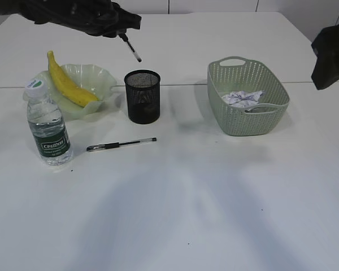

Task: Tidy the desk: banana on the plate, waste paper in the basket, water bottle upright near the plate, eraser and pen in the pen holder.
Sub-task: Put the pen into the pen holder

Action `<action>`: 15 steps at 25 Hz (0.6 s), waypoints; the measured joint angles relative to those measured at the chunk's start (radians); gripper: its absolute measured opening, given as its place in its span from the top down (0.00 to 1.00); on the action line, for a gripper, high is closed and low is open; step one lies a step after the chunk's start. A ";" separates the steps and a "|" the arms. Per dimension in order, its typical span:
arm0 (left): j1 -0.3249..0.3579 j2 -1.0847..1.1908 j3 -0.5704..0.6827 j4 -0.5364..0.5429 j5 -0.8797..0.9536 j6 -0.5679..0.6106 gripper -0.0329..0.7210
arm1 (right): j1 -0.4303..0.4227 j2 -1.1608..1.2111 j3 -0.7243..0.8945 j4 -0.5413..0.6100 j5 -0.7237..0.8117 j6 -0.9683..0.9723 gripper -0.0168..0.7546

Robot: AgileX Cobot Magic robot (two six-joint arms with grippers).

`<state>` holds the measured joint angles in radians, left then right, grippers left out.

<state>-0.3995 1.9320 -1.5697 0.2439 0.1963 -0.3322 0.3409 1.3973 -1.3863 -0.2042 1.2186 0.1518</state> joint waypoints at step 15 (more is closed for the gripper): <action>0.000 0.096 -0.042 0.002 0.046 0.000 0.88 | 0.000 -0.001 0.000 0.000 -0.002 0.000 0.26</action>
<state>-0.3995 2.0278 -1.6112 0.2455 0.2424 -0.3322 0.3409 1.3966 -1.3863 -0.2042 1.2165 0.1518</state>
